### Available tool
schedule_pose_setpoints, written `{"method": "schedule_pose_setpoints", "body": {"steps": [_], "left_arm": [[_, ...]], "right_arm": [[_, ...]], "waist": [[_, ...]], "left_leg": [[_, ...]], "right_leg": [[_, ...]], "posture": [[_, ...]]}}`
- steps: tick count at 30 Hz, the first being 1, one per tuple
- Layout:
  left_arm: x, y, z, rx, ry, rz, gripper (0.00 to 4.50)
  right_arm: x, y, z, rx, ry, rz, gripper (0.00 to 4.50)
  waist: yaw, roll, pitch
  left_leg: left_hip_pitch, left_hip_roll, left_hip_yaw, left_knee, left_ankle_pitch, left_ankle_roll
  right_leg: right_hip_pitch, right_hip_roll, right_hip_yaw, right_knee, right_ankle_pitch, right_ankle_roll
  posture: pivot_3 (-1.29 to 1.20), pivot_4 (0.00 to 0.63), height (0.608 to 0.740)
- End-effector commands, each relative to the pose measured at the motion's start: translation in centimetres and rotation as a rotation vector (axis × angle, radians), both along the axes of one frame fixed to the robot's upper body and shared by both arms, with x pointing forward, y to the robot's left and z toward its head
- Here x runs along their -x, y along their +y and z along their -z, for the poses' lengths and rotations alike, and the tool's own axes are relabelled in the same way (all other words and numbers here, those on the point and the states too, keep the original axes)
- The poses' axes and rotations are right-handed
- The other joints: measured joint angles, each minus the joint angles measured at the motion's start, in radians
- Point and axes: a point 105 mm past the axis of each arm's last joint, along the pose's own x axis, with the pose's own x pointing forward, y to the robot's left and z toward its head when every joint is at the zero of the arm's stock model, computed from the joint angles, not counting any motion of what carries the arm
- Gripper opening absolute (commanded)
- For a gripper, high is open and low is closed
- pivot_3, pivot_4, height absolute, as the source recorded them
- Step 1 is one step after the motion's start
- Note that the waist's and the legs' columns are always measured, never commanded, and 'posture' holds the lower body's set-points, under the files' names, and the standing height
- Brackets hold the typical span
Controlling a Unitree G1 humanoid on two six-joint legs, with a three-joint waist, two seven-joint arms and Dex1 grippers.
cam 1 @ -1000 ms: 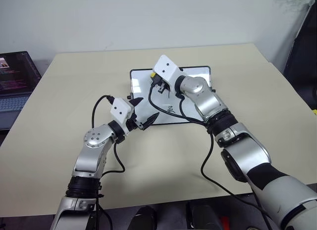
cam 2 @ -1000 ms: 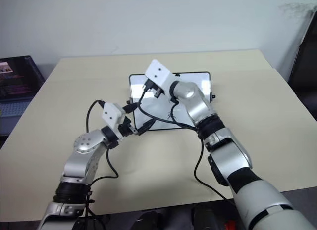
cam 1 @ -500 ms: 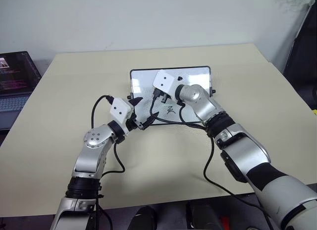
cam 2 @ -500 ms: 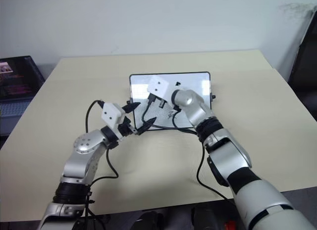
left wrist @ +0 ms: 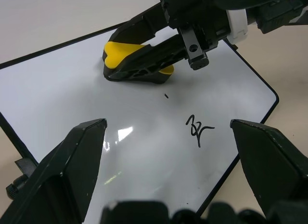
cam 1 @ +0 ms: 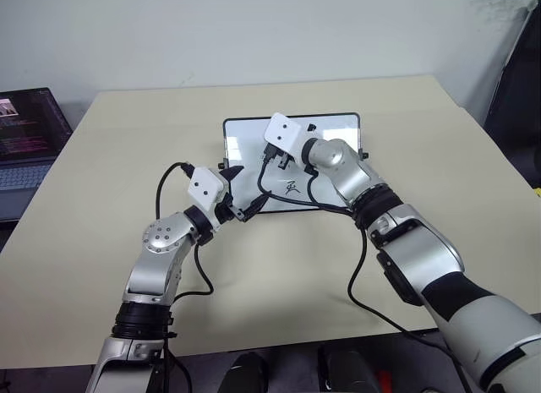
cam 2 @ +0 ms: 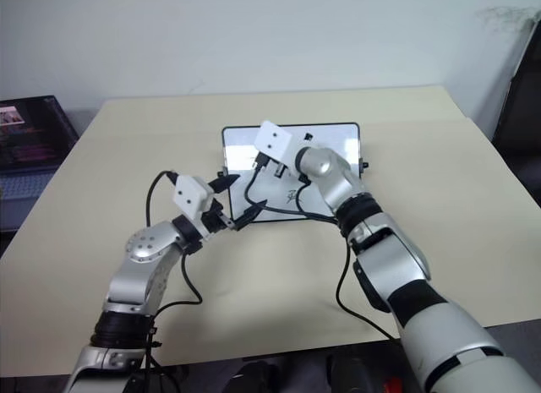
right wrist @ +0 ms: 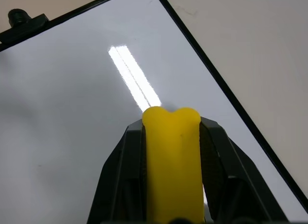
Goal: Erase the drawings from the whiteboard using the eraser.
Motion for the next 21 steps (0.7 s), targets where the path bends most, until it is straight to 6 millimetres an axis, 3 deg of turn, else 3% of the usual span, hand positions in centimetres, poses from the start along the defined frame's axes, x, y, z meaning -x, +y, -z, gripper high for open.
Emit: {"method": "schedule_pose_setpoints", "body": {"steps": [1,11,21], "left_arm": [[0.1,-0.4,-1.5,-0.004,-0.068,0.015,4.5],[0.2,-0.2,-1.5,-0.011,-0.07,0.013,4.5],[0.1,-0.2,-1.6,-0.015,-0.069,0.018,4.5]], "right_arm": [[-0.5,-1.1,-1.6,-0.012,-0.05,0.027,1.13],[-0.6,-2.7,0.4,0.043,-0.023,0.038,1.13],[-1.0,-6.3,2.1,0.089,0.011,0.101,1.13]], "waist": [[0.0,0.0,0.0],[0.002,0.0,0.0],[0.024,-0.001,0.0]], "left_leg": [[0.0,0.0,0.0,0.0,0.0,0.0],[0.0,0.0,0.0,0.0,0.0,0.0],[0.004,-0.001,0.0,0.002,0.0,0.001]], "right_leg": [[0.0,0.0,0.0,0.0,0.0,0.0],[0.0,0.0,0.0,0.001,0.0,0.0],[0.003,0.001,0.0,0.006,0.0,-0.001]], "posture": [[0.0,0.15,0.74],[0.0,0.15,0.74],[0.0,0.15,0.74]]}}
